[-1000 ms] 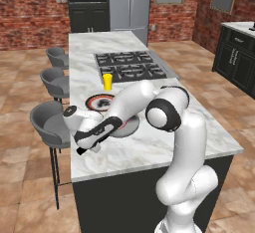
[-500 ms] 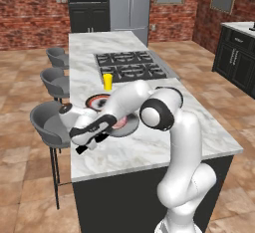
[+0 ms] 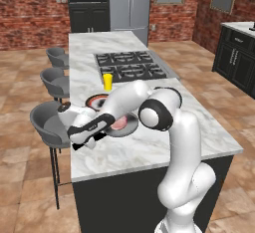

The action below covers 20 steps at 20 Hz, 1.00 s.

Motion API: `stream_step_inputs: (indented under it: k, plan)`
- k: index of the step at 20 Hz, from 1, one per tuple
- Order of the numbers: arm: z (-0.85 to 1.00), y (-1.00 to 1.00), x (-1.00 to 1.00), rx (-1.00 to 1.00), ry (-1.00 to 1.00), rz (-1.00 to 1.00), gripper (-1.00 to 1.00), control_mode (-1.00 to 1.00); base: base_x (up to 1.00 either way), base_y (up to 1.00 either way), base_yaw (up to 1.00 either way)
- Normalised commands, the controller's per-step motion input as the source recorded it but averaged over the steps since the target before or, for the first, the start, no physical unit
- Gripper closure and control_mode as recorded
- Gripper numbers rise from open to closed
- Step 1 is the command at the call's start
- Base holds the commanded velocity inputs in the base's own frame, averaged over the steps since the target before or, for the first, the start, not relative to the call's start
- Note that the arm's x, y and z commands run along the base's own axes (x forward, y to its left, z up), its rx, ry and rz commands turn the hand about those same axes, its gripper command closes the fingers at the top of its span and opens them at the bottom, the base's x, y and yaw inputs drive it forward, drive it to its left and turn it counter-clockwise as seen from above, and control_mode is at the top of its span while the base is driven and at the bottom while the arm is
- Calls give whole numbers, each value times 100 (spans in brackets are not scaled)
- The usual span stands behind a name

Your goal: Pick up the pan with the steak in it and place it on the dining table. Then place the steak on the plate.

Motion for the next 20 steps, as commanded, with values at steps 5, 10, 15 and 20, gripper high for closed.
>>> stream_step_inputs:
  k: [5,10,15,20]
  plan:
    - [1,0,0,1,0,0,-100,-100,0,0,0]
    - [18,-2,0,4,0,0,-100,-100,0,0,0]
    - [30,-1,0,1,3,-6,-100,-100,0,0,0]
    - [36,-9,-6,3,4,-9,-100,-100,0,0,0]
